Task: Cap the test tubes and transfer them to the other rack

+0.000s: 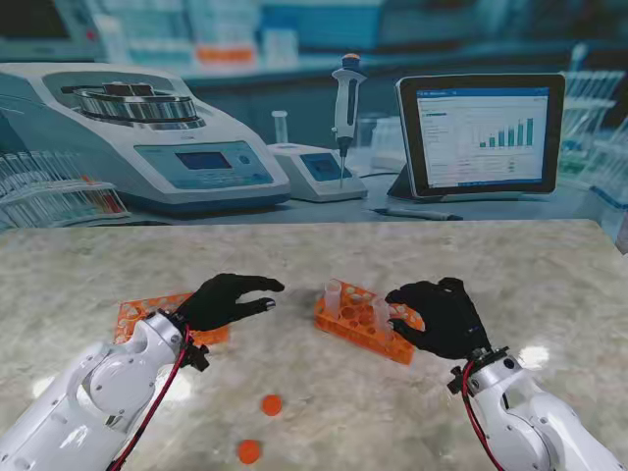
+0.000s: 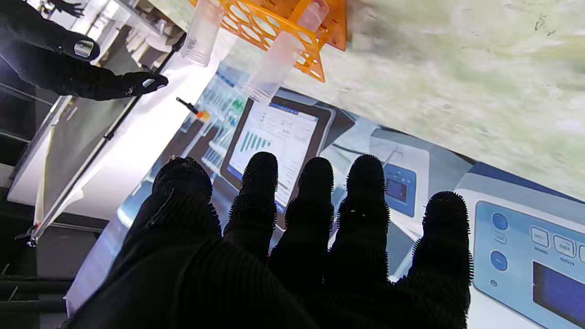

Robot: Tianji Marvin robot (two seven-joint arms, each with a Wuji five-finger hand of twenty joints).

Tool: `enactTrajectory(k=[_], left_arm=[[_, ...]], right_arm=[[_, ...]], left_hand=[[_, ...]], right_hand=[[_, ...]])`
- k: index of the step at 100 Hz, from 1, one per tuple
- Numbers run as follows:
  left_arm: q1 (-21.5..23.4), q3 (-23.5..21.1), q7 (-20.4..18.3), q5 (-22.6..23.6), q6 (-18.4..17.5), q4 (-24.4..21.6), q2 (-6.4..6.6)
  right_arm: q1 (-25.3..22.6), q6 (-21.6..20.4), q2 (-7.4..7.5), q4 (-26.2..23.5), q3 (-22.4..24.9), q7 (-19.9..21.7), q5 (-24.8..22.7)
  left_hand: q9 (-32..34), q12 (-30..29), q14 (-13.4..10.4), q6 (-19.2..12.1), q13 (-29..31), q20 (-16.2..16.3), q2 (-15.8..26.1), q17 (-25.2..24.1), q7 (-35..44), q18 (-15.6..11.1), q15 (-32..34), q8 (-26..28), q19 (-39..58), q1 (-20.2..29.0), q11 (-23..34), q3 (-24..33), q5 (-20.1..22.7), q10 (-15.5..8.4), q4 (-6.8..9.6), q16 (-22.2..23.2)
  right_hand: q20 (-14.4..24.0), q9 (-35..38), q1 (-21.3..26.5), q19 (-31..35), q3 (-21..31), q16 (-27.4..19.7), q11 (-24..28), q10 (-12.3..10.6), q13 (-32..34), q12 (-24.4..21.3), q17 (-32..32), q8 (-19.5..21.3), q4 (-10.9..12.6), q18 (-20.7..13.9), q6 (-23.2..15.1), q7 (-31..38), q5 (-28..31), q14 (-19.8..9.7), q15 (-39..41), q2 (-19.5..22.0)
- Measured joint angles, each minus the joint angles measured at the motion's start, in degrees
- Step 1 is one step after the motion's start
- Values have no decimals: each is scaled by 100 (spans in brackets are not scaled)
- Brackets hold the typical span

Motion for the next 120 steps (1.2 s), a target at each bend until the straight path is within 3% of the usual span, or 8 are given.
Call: enactTrajectory(k=[59,88,120], left_arm=[[-7,-23,11,-3,-61,81,1],[24,-74,21,14,-81,80,0],[50,-98,16,16,-100,71,2]], right_arm=[[14,17,6,-53,17,107,-4],[37,263,15,-39,32,244,-10],[347,527,33,294,-79,426,82]], left_hand=[[0,0,1,0,0,0,0,0,-1,7,0,-2,10,0,-2,0,0,2,0,0],[0,0,1,0,0,0,0,-1,-1,7,0,-3,12,0,-36,0,0,2,0,0],[0,0,2,0,0,0,0,-3,-1,7,0,-2,13,0,-37,0,0,2,0,0]], right_hand=[[-1,-41,0,0,0,-3,-59,-1,-1,0,0,0,0,-1,64,-18,-60,0,0,0],[-2,-101,-58,-2,-30,-57,-60,-1,-3,-2,-6,-3,0,-1,182,-130,-68,0,-2,0],[-2,-165,-731,-9,-193,-58,-119,-1,-7,-15,-24,-70,0,-6,316,-211,-116,0,-4,-2]])
